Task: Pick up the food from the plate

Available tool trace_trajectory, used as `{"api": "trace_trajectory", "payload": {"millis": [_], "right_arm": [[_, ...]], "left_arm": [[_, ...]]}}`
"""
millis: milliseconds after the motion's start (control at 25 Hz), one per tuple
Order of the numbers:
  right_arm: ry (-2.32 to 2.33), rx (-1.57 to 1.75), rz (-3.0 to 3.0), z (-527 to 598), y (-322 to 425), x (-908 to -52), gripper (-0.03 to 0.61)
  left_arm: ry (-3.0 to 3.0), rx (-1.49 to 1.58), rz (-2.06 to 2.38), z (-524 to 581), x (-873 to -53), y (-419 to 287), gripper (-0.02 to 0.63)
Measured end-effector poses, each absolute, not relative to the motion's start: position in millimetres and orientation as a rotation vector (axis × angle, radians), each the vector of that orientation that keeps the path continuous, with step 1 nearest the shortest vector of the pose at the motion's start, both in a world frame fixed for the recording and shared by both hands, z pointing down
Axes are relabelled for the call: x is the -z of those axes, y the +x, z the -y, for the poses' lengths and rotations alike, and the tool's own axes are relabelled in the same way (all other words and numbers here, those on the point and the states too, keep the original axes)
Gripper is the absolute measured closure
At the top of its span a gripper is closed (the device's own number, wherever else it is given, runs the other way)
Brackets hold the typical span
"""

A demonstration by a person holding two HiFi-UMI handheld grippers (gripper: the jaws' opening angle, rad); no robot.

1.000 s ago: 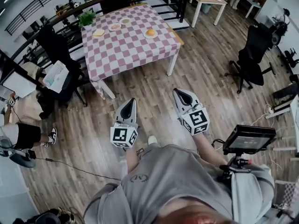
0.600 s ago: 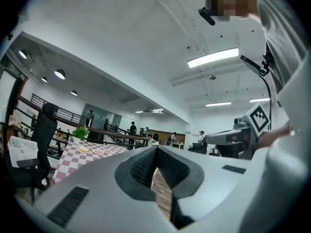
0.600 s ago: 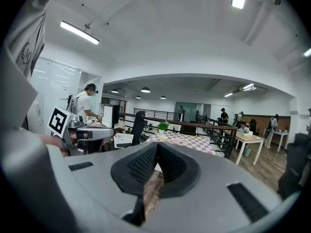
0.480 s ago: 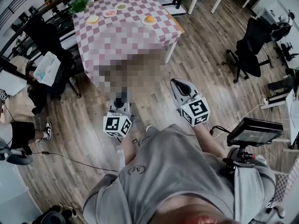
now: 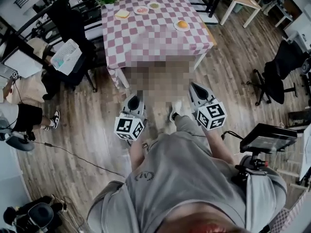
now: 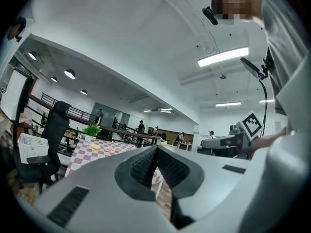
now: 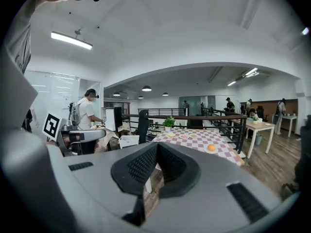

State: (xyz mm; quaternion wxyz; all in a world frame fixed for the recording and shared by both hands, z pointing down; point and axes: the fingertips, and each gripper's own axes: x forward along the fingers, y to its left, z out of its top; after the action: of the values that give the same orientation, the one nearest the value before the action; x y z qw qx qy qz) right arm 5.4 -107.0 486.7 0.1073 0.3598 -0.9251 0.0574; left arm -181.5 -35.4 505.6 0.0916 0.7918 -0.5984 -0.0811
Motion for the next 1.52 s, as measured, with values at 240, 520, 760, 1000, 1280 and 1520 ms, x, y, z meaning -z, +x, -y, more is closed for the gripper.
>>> {"api": "trace_trajectory", "payload": {"millis": [240, 520, 760, 1000, 1280, 1520], "right_arm": [[0.853, -0.186, 2.778, 141.3, -51.5, -504.5, 0.574], [0.734, -0.193, 2.843, 227.2, -101.3, -502.6, 0.574], [0.695, -0.168, 2.894, 320.8, -124.5, -490.2, 0.573], [0.736, -0.155, 2.900, 429.5, -135.0, -489.4, 0.574], [0.723, -0.157, 2.891, 523.4, -149.3, -518.4, 0.574], [0.682, -0.136, 2.896, 568.4, -165.3, -539.7, 0.574]], "left_arm": [[2.215, 0.243, 1.912, 50.6, -520.5, -225.2, 0.609], [2.104, 0.214, 2.065, 113.5, -512.5, -270.4, 0.609], [2.025, 0.168, 2.206, 186.3, -487.3, -291.3, 0.609], [1.968, 0.137, 2.221, 275.0, -485.6, -303.6, 0.609], [1.990, 0.142, 2.236, 361.9, -479.3, -313.3, 0.609], [1.913, 0.075, 2.241, 373.9, -498.2, -321.3, 0.609]]}}
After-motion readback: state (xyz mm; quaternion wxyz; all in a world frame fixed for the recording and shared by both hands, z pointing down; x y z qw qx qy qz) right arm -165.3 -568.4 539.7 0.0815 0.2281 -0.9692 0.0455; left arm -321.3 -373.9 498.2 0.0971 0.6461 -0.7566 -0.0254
